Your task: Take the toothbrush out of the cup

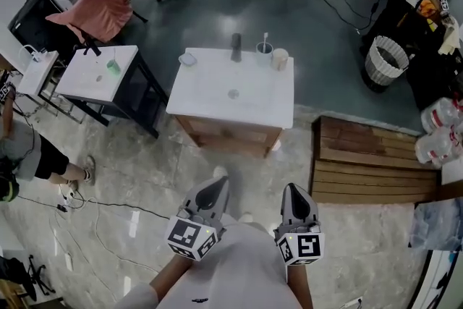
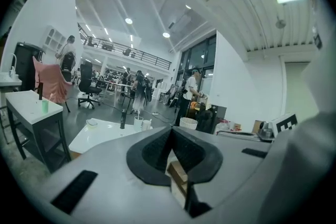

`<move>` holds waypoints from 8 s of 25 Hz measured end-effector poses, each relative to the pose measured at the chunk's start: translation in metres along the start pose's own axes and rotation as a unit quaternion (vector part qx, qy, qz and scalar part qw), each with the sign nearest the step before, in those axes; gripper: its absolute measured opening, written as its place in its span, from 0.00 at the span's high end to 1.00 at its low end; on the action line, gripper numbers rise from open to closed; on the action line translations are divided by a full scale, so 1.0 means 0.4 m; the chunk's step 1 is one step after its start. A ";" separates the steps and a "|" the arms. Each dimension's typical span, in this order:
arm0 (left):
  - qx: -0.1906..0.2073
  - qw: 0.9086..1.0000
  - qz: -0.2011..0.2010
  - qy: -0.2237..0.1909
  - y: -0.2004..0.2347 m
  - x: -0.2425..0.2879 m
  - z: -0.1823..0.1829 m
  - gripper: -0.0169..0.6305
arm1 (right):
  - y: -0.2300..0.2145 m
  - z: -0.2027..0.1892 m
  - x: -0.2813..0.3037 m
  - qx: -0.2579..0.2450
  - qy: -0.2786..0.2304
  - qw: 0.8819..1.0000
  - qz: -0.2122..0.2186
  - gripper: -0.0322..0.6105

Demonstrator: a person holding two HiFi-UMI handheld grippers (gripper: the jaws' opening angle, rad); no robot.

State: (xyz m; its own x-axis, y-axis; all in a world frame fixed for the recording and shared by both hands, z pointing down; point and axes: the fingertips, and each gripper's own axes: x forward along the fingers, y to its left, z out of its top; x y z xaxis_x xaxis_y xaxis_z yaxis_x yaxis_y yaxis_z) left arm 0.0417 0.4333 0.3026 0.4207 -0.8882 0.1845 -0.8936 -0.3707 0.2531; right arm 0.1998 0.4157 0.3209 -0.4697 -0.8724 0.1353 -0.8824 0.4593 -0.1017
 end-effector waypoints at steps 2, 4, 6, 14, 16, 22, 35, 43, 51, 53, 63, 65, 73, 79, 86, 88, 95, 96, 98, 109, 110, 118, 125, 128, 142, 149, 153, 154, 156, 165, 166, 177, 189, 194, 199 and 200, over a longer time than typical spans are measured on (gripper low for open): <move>-0.004 1.000 0.000 0.003 0.026 0.027 0.000 0.97 | -0.005 -0.003 0.042 0.001 0.006 1.000 0.003 0.95; -0.008 1.000 -0.003 0.004 0.053 0.064 0.008 0.97 | -0.015 -0.004 0.089 0.000 0.013 1.000 0.006 0.95; -0.009 1.000 -0.009 0.003 0.082 0.111 0.026 0.97 | -0.029 0.002 0.141 -0.006 0.014 1.000 0.003 0.95; -0.005 1.000 -0.028 -0.003 0.254 0.309 0.126 0.97 | -0.071 0.047 0.405 -0.011 0.014 1.000 -0.014 0.95; -0.005 0.999 -0.036 -0.004 0.309 0.355 0.162 0.97 | -0.079 0.075 0.480 -0.016 0.009 1.000 -0.023 0.95; 0.002 0.998 -0.059 -0.011 0.451 0.491 0.254 0.97 | -0.090 0.134 0.689 -0.023 0.001 0.998 -0.050 0.95; 0.002 0.996 -0.088 0.019 0.602 0.667 0.283 0.97 | -0.143 0.135 0.921 -0.018 0.027 0.996 -0.079 0.95; -0.003 0.998 -0.056 0.026 0.601 0.705 0.308 0.97 | -0.199 0.135 0.973 -0.014 0.053 0.997 -0.051 0.95; -0.004 0.999 -0.036 0.036 0.588 0.769 0.304 0.97 | -0.255 0.136 1.041 -0.003 0.057 0.998 -0.028 0.95; -0.006 0.999 -0.030 0.038 0.590 0.789 0.306 0.97 | -0.269 0.135 1.063 0.001 0.060 0.998 -0.021 0.95; -0.008 0.999 -0.005 0.041 0.609 0.896 0.323 0.97 | -0.328 0.134 1.177 0.014 0.072 0.997 0.004 0.94; -0.011 0.999 -0.002 0.043 0.614 0.918 0.322 0.97 | -0.335 0.135 1.203 0.018 0.075 0.997 0.009 0.93; -0.023 0.998 0.005 0.059 0.645 0.991 0.299 0.97 | -0.373 0.101 1.305 0.036 0.098 0.995 0.002 0.89; -0.033 0.997 0.011 0.074 0.686 1.037 0.272 0.97 | -0.389 0.053 1.379 0.051 0.125 0.991 -0.011 0.88; -0.049 0.994 0.016 0.093 0.735 1.077 0.238 0.97 | -0.409 0.004 1.449 0.058 0.152 0.986 -0.027 0.87; -0.052 0.994 0.018 0.098 0.748 1.089 0.230 0.97 | -0.414 -0.013 1.472 0.059 0.160 0.985 -0.030 0.87; -0.062 0.991 0.026 0.113 0.786 1.114 0.189 0.97 | -0.415 -0.087 1.538 0.056 0.195 0.979 -0.027 0.87; -0.066 0.991 0.027 0.116 0.790 1.115 0.184 0.97 | -0.414 -0.096 1.544 0.054 0.199 0.978 -0.027 0.87; -0.076 0.989 0.032 0.119 0.797 1.119 0.180 0.97 | -0.416 -0.113 1.553 0.051 0.207 0.977 -0.029 0.87; -0.086 0.987 0.038 0.127 0.826 1.135 0.138 0.97 | -0.456 -0.193 1.599 0.030 0.255 0.966 -0.045 0.87; -0.082 0.988 0.037 0.125 0.828 1.135 0.137 0.97 | -0.459 -0.199 1.602 0.028 0.259 0.964 -0.044 0.87; -0.094 0.985 0.047 0.140 0.833 1.121 0.117 0.97 | -0.469 -0.231 1.621 0.022 0.280 0.958 -0.051 0.87; -0.097 0.984 0.054 0.137 0.838 1.109 0.120 0.97 | -0.468 -0.242 1.630 0.009 0.288 0.956 -0.046 0.87; -0.094 0.985 0.056 0.136 0.836 1.099 0.120 0.97 | -0.472 -0.246 1.636 0.006 0.291 0.956 -0.045 0.87; -0.078 0.989 0.051 0.113 0.808 1.057 0.139 0.97 | -0.457 -0.212 1.606 -0.003 0.276 0.961 -0.035 0.93; -0.077 0.989 0.045 0.116 0.777 1.025 0.146 0.97 | -0.441 -0.137 1.571 -0.021 0.221 0.975 -0.030 0.93; -0.068 0.991 0.037 0.107 0.753 1.008 0.163 0.97 | -0.428 -0.073 1.538 -0.024 0.185 0.982 -0.026 0.93; -0.065 0.992 0.034 0.104 0.747 1.003 0.168 0.97 | -0.426 -0.057 1.528 -0.024 0.177 0.983 -0.027 0.93; -0.062 0.993 0.031 0.098 0.737 0.993 0.179 0.97 | -0.421 -0.026 1.509 -0.024 0.162 0.986 -0.030 0.93; -0.037 0.997 0.018 0.066 0.699 0.936 0.218 0.97 | -0.370 0.120 1.407 -0.042 0.083 0.995 -0.019 0.93; -0.036 0.997 0.017 0.062 0.694 0.931 0.224 0.97 | -0.364 0.133 1.393 -0.044 0.078 0.996 -0.017 0.93; -0.022 0.999 0.013 0.036 0.669 0.850 0.265 0.97 | -0.306 0.235 1.221 -0.078 0.035 0.996 -0.007 0.93; -0.013 0.999 0.011 0.028 0.662 0.804 0.277 0.97 | -0.319 0.221 1.057 -0.061 0.029 0.997 -0.041 0.93; -0.009 0.999 0.007 0.030 0.657 0.801 0.269 0.97 | -0.310 0.182 1.018 -0.065 0.039 0.996 -0.037 0.93; -0.007 0.999 0.001 0.032 0.651 0.800 0.266 0.97 | -0.296 0.153 0.995 -0.065 0.049 0.996 -0.038 0.93; -0.007 0.999 0.000 0.032 0.648 0.800 0.267 0.97 | -0.297 0.153 0.993 -0.065 0.049 0.996 -0.039 0.93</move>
State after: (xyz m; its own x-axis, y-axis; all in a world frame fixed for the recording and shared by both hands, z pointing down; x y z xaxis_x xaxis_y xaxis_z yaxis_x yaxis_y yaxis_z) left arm -0.0722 0.0239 0.3257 0.4304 -0.8689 0.2444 -0.8915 -0.3668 0.2660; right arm 0.1197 0.0045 0.3265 -0.3935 -0.8888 0.2349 -0.9097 0.4133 0.0399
